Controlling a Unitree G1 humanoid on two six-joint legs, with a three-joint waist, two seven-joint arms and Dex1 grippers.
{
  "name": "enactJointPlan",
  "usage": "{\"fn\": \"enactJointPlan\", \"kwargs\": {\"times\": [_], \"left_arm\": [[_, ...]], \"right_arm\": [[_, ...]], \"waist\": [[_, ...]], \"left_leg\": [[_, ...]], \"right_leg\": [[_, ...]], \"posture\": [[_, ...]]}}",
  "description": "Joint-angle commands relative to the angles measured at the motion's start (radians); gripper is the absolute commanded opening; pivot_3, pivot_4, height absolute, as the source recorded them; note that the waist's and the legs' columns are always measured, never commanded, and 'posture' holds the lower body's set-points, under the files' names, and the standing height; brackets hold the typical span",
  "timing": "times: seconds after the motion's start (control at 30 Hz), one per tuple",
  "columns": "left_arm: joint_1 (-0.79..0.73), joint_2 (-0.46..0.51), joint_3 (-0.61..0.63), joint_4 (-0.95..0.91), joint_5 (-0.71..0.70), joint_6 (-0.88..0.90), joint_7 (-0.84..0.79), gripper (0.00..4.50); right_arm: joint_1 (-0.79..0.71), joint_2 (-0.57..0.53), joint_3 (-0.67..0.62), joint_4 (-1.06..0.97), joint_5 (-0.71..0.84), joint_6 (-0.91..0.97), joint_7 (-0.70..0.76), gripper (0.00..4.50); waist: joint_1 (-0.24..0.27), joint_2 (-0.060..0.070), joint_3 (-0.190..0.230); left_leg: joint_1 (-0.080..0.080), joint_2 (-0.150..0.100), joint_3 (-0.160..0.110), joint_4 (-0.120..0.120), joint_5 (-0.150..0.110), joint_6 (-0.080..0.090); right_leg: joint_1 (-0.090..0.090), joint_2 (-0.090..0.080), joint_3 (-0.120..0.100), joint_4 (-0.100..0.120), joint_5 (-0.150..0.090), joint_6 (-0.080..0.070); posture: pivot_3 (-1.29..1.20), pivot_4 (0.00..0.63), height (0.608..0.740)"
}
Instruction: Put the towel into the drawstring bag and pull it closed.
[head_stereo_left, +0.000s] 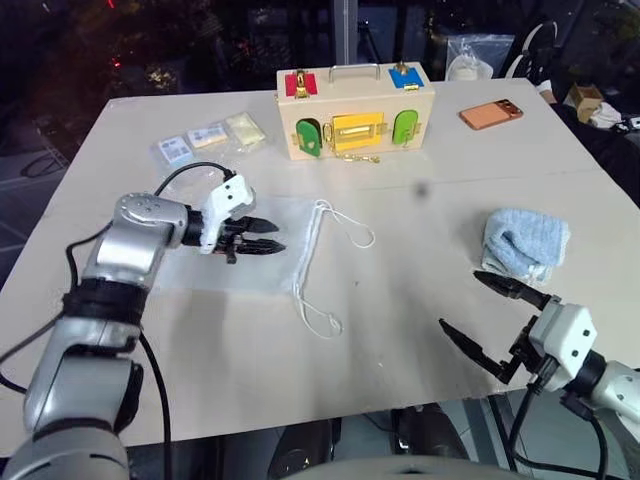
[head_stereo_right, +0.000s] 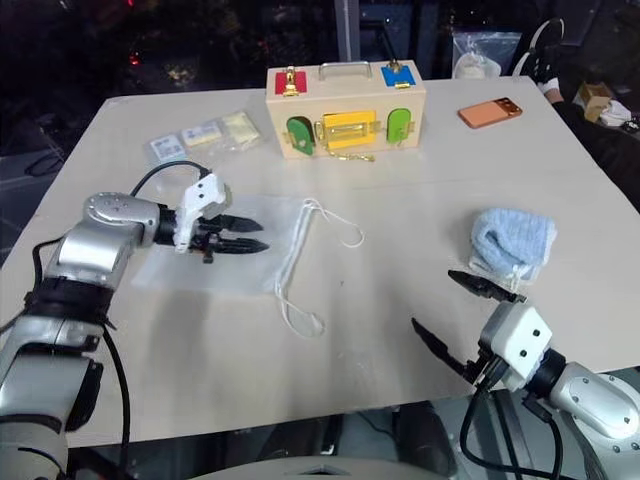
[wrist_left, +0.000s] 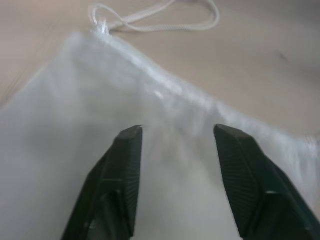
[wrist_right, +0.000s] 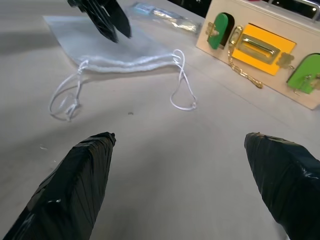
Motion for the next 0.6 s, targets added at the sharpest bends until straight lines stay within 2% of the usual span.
{"fn": "enactJointPlan", "kwargs": {"times": [0.03, 0.17, 0.27, 0.47, 0.6], "left_arm": [[0.099, -0.113, 0.044, -0.340, 0.090, 0.235, 0.343, 2.10], [0.146, -0.217, 0.044, -0.394, 0.154, 0.316, 0.539, 2.10], [0.141, -0.268, 0.051, -0.379, 0.164, 0.348, 0.618, 2.10], [0.125, -0.267, 0.019, -0.345, 0.144, 0.333, 0.617, 2.10], [0.080, -0.372, 0.118, -0.328, 0.041, 0.464, 0.633, 2.10]], "right_arm": [[-0.011, 0.005, 0.017, 0.004, -0.012, -0.026, -0.003, 4.50], [-0.025, 0.004, 0.034, 0.021, -0.015, -0.035, 0.005, 4.50], [-0.027, 0.001, 0.033, 0.036, -0.014, -0.047, 0.014, 4.50], [-0.022, 0.006, 0.033, 0.053, -0.024, -0.068, 0.006, 4.50], [-0.022, 0.011, 0.043, 0.057, -0.033, -0.074, 0.001, 4.50]], "waist": [[0.005, 0.000, 0.000], [0.007, 0.000, 0.000], [0.012, 0.000, 0.000], [0.020, 0.000, 0.000], [0.024, 0.000, 0.000]], "left_leg": [[0.001, 0.000, 0.000, 0.001, 0.000, 0.000], [0.003, 0.000, -0.001, 0.002, 0.000, -0.001], [0.003, 0.000, -0.001, 0.002, 0.001, -0.002], [0.003, -0.001, 0.000, 0.002, 0.003, -0.006], [0.002, -0.002, -0.001, 0.002, 0.003, -0.006]], "right_leg": [[0.001, -0.001, 0.000, 0.000, 0.000, 0.000], [0.003, 0.001, 0.000, 0.000, 0.000, 0.000], [0.003, 0.003, 0.000, 0.001, 0.000, 0.000], [0.003, 0.003, -0.001, 0.001, 0.000, 0.000], [0.003, 0.001, -0.001, 0.000, 0.000, 0.000]], "posture": [[0.00, 0.150, 0.740], [0.00, 0.150, 0.740], [0.00, 0.150, 0.740], [0.00, 0.150, 0.740], [0.00, 0.150, 0.740]]}}
